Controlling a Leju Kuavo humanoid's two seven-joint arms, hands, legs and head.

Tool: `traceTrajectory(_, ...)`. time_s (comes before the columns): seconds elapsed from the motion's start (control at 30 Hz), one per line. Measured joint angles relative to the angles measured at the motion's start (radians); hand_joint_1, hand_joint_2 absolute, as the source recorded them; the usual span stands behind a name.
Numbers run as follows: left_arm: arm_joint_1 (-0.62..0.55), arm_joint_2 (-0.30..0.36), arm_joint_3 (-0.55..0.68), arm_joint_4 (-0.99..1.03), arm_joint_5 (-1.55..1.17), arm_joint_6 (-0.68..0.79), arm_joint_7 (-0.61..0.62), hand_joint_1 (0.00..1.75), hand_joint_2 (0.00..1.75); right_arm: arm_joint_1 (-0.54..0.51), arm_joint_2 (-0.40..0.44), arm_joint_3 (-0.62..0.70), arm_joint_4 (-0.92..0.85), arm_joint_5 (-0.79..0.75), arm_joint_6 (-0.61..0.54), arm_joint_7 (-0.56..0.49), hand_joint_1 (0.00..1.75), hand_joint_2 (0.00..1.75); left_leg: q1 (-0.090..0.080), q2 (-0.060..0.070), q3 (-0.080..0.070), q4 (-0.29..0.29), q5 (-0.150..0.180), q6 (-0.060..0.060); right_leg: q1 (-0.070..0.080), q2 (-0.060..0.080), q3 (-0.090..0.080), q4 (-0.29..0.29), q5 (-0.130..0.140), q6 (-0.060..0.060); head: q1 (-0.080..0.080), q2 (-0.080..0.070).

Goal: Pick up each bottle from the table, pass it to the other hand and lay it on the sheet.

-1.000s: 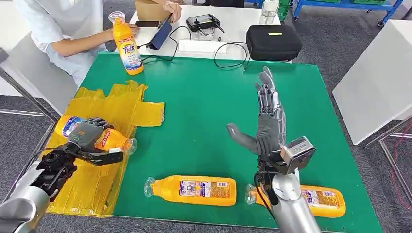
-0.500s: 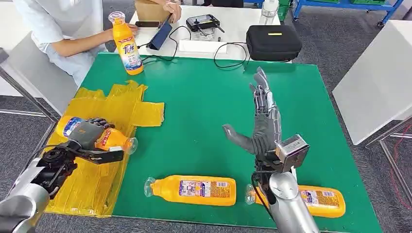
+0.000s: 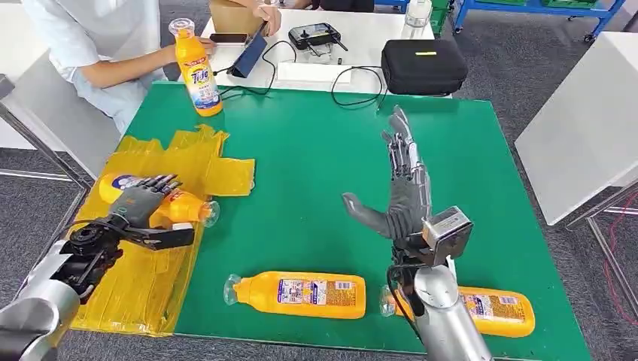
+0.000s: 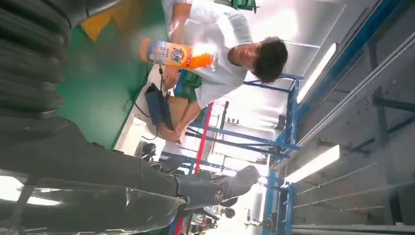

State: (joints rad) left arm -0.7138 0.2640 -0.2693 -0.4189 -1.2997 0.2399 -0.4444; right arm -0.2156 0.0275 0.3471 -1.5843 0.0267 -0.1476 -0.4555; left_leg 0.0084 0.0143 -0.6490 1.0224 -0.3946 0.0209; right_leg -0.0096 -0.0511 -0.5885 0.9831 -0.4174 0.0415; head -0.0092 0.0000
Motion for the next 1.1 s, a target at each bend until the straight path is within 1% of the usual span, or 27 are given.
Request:
traceTrajectory(0.23, -0.013, -0.001, -0.009, 0.004, 0.001, -0.037, -0.005, 0.0, 1.75, 0.0, 0.0, 0.0, 0.008, 0.0, 0.001, 0.002, 0.0, 1.75, 0.0, 0.0, 0.0, 0.0, 0.0, 0.0, 0.0, 0.0, 0.0, 0.0, 0.0, 0.0, 0.0, 0.0)
traceTrajectory(0.53, -0.017, -0.002, -0.011, 0.005, 0.013, -0.036, -0.007, 0.0, 1.75, 0.0, 0.0, 0.0, 0.013, 0.0, 0.001, 0.002, 0.0, 1.75, 0.0, 0.0, 0.0, 0.0, 0.0, 0.0, 0.0, 0.0, 0.0, 0.0, 0.0, 0.0, 0.0, 0.0)
traceTrajectory(0.77, -0.01, -0.005, -0.013, 0.005, 0.047, 0.02, -0.007, 0.0, 1.75, 0.0, 0.0, 0.0, 0.015, -0.002, 0.002, 0.002, 0.0, 1.75, 0.0, 0.0, 0.0, 0.0, 0.0, 0.0, 0.0, 0.0, 0.0, 0.0, 0.0, 0.0, 0.0, 0.0)
traceTrajectory(1.1, -0.012, -0.005, -0.016, 0.002, 0.065, 0.02, -0.016, 0.0, 1.75, 0.0, 0.0, -0.006, 0.023, -0.007, 0.002, 0.008, 0.0, 1.75, 0.0, 0.0, 0.0, 0.0, 0.0, 0.0, 0.0, 0.0, -0.001, 0.0, 0.0, 0.0, 0.0, 0.0)
